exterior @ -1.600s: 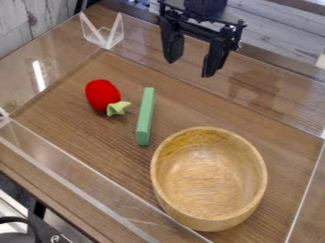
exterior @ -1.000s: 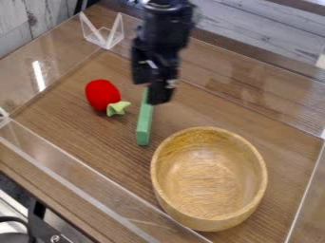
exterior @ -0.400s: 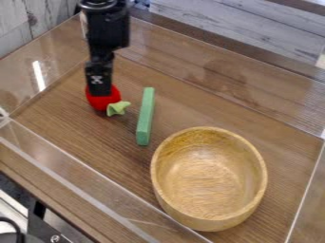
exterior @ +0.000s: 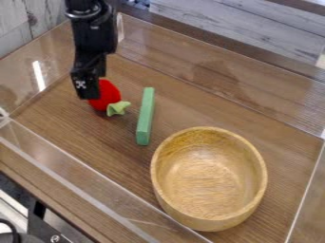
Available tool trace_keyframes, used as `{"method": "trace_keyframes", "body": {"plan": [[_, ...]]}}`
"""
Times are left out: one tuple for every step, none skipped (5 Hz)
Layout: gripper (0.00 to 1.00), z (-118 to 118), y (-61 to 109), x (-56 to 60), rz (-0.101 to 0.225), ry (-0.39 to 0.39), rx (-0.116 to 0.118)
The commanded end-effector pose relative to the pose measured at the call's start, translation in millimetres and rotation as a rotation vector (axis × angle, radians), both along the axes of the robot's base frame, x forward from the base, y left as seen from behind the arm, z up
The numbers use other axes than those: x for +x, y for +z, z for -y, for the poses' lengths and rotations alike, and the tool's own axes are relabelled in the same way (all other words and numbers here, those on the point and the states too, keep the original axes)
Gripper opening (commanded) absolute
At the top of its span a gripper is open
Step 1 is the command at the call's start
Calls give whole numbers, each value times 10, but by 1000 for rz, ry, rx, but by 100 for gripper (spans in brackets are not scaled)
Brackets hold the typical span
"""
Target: Move the red object to the right side of the table
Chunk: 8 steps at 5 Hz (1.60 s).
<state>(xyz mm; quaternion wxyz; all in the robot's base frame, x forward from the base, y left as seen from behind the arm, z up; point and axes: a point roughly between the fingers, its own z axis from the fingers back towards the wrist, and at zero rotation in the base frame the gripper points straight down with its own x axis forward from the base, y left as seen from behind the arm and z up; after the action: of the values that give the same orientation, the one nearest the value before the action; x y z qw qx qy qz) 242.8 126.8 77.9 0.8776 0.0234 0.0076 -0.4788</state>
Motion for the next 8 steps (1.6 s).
{"method": "trace_keyframes", "body": {"plan": [[100, -77, -13, 59, 30, -20, 3], [100, -126, -87, 113, 36, -48, -7], [100, -183, -122, 188, 51, -82, -4], [100, -218, -155, 220, 60, -72, -21], [100, -253, -194, 238, 63, -63, -42], [0, -276, -227, 248, 63, -55, -64], [100, -284, -246, 246, 58, -48, -93], [100, -289, -259, 246, 50, -44, -124]]}}
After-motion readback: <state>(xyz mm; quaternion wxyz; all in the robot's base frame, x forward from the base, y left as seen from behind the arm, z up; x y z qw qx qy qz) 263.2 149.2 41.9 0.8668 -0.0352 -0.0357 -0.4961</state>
